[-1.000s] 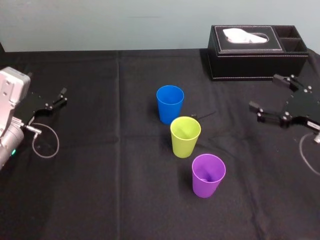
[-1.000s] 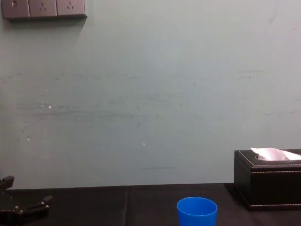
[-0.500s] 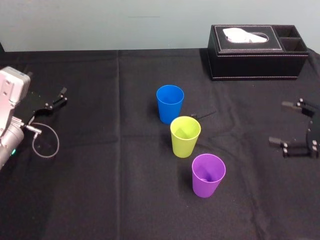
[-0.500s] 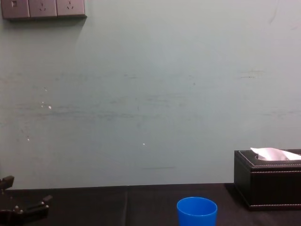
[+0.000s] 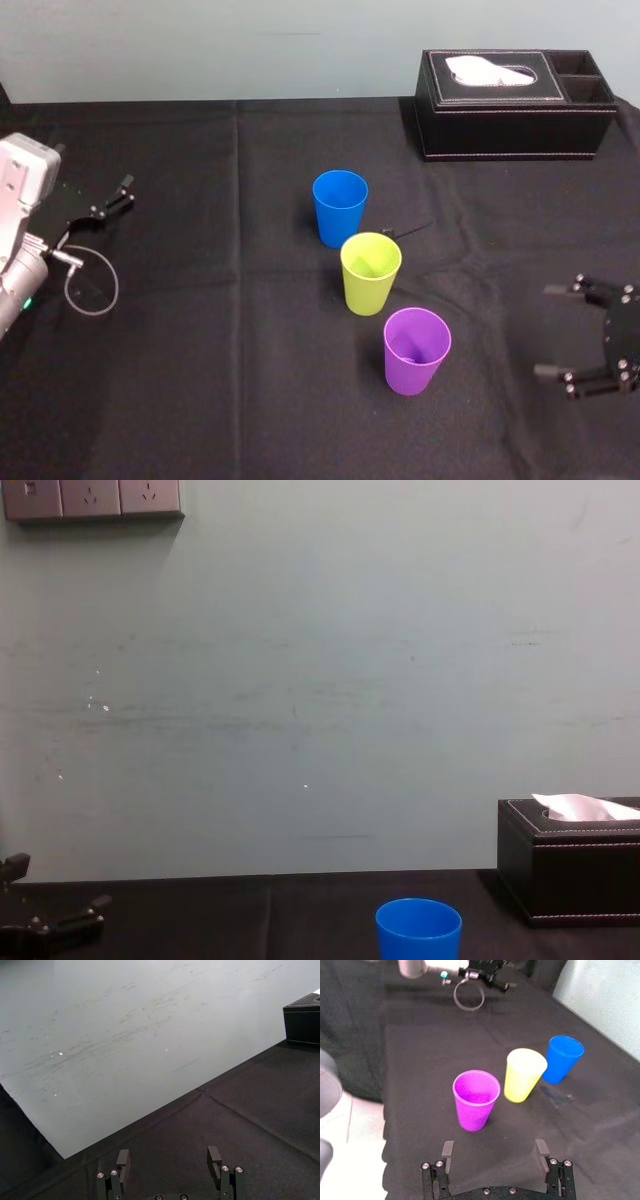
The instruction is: Stack the three plastic cups sequentially using one hand.
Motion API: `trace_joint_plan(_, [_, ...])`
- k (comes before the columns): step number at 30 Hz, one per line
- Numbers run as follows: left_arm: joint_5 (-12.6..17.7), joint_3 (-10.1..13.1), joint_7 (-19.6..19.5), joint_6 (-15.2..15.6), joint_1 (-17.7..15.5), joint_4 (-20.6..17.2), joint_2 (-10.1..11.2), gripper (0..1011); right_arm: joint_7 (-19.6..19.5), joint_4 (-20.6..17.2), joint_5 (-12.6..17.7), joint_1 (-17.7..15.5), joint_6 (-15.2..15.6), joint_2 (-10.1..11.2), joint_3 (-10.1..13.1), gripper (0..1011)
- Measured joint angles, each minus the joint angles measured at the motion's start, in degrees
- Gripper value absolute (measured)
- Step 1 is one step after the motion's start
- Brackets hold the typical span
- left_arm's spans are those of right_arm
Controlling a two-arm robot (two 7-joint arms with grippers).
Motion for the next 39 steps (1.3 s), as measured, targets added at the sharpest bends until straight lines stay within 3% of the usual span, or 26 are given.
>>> trace_joint_plan(3, [0.0,0.0,0.0,0.0,0.0,0.0,0.0,1010,-0.1,0.7,-2.1,2.0,0.4,-0.8,-2.6,1000])
trace_joint_plan(9, [0.0,0.0,0.0,0.0,0.0,0.0,0.0,1010,-0.9,1.7,-4.3,4.8,1.1,-2.4,-5.7,1000])
trace_joint_plan(21, [0.0,0.0,0.0,0.0,0.0,0.0,0.0,1010,-0.2,4.4,-6.4,10.8,2.6,-5.6,-11.9,1000])
trace_joint_plan(39, [0.0,0.0,0.0,0.0,0.0,0.0,0.0,1010,0.2,5.8,-5.9,14.9,3.6,-8.0,-16.7,1000])
